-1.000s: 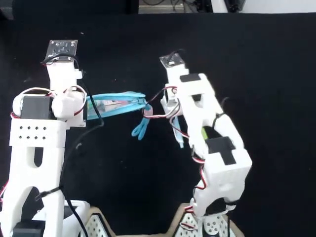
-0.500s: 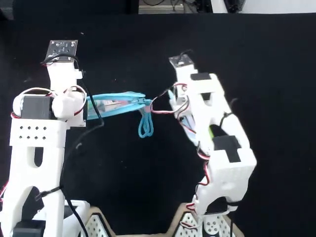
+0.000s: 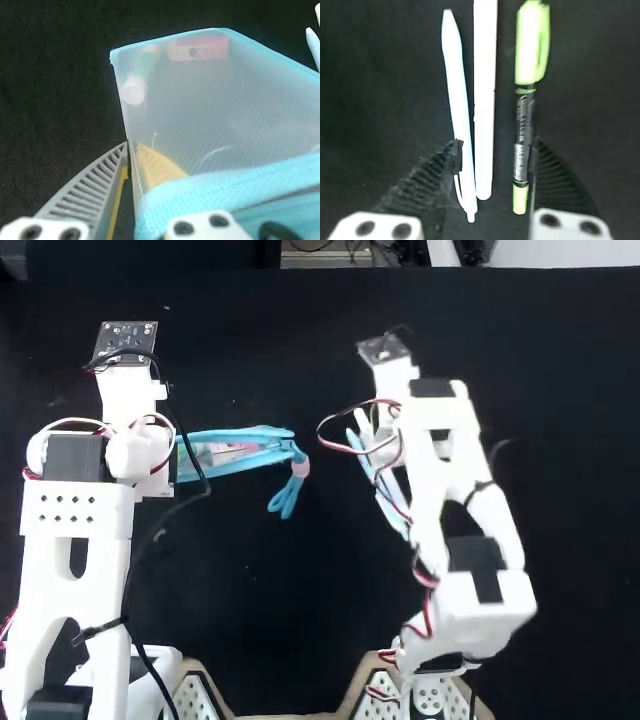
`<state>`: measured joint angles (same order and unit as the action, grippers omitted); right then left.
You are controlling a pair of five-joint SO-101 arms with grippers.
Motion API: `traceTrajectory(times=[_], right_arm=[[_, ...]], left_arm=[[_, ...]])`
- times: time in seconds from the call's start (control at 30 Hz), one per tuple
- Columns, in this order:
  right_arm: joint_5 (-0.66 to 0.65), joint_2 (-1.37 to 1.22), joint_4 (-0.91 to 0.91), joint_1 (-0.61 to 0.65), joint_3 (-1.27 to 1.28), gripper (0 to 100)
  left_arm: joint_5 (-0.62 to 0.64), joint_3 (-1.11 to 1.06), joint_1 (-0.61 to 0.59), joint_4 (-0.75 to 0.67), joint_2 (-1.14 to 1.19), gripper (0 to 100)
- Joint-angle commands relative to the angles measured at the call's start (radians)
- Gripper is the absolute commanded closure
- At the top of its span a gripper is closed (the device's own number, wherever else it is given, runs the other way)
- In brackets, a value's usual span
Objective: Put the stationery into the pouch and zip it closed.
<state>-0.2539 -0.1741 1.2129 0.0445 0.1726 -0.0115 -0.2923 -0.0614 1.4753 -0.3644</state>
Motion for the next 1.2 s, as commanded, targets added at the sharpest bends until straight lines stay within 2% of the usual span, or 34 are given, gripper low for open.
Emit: traceTrajectory(times=[0.0, 0.23, 0.67, 0.8, 0.97, 1.03, 1.1, 1.17], right_arm=[[-0.009, 0.142, -0.066, 0.077, 0.033, 79.0], [-0.041, 0.102, -0.373, 0.216, 0.229, 79.0], [-0.199, -0.031, -0.456, 0.166, 0.220, 79.0], [-0.212, -0.102, -0.434, 0.155, 0.174, 79.0], [-0.209, -0.185, -0.270, 0.110, 0.028, 79.6], [-0.209, -0.213, -0.224, 0.075, -0.021, 86.2], [-0.207, -0.216, -0.207, 0.031, -0.042, 98.3], [-0.207, -0.209, -0.184, -0.005, -0.045, 96.7]], left_arm=[[0.012, -0.067, -0.001, -0.006, 0.031, 97], [0.011, -0.068, -0.001, -0.002, 0.031, 97], [0.011, -0.068, -0.001, -0.005, 0.034, 97], [0.009, -0.068, -0.001, -0.006, 0.034, 97], [0.011, -0.068, -0.001, -0.006, 0.035, 97], [0.011, -0.068, -0.001, -0.006, 0.035, 97], [0.011, -0.068, -0.001, -0.006, 0.035, 97], [0.011, -0.068, -0.001, -0.006, 0.035, 97]])
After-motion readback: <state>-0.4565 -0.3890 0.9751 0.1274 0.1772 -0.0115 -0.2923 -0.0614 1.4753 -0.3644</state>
